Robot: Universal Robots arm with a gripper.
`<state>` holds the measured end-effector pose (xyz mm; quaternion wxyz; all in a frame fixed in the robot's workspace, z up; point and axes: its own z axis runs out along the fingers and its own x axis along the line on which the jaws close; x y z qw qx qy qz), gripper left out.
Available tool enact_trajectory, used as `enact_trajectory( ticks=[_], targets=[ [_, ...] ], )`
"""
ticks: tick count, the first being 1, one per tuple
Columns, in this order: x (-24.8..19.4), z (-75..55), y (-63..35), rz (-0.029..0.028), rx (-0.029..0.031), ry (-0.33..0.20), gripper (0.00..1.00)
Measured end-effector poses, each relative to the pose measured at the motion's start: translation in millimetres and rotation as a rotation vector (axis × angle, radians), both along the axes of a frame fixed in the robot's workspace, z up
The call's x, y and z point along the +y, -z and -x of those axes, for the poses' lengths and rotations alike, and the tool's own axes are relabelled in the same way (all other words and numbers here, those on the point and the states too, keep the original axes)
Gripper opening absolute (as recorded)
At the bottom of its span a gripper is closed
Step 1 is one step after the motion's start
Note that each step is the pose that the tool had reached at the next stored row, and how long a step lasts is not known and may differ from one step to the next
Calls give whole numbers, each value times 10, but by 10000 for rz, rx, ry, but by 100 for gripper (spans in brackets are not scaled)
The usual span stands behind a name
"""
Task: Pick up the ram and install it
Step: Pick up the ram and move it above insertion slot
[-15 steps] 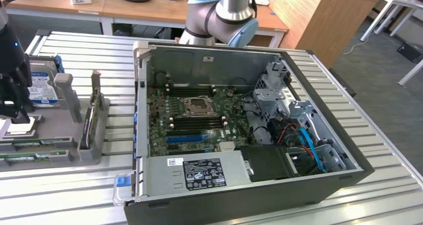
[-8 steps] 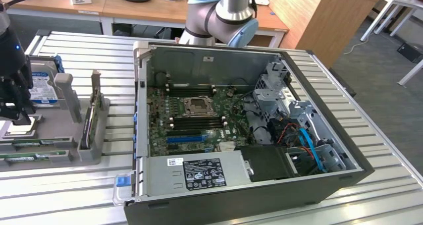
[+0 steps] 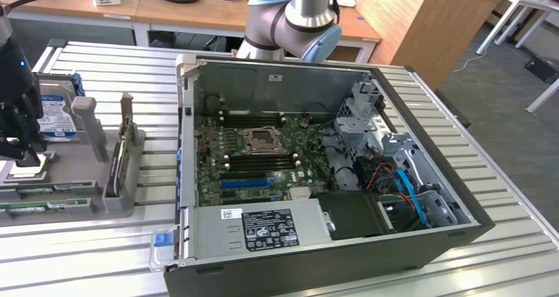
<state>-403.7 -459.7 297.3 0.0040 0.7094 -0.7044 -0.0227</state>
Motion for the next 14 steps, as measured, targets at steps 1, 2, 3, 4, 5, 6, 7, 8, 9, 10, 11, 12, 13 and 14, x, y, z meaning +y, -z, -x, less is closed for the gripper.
enact_trajectory(
  ticks=[1, 2, 3, 4, 5, 6, 7, 8, 9, 10, 11, 12, 13, 14],
  targets=[
    [0, 0, 8, -1, -1, 0, 31],
    [0, 0, 18, 0, 0, 0, 31],
    [-1, 0, 30, 1, 2, 0, 31],
    [-1, 0, 43, 0, 1, 0, 31],
    [-1, 0, 57, 0, 0, 0, 31],
    [-2, 0, 72, 0, 0, 0, 31],
    [-2, 0, 85, 1, 0, 0, 31],
    [-2, 0, 96, 1, 1, 0, 31],
    [-2, 0, 106, -1, -1, 0, 31],
    [-2, 0, 111, 1, 1, 0, 31],
    [-2, 0, 111, 1, 2, 0, 31],
    [-2, 0, 111, 1, 2, 0, 31],
    [-2, 0, 111, 1, 2, 0, 31],
    [-2, 0, 112, 1, 0, 0, 31]
  ],
)
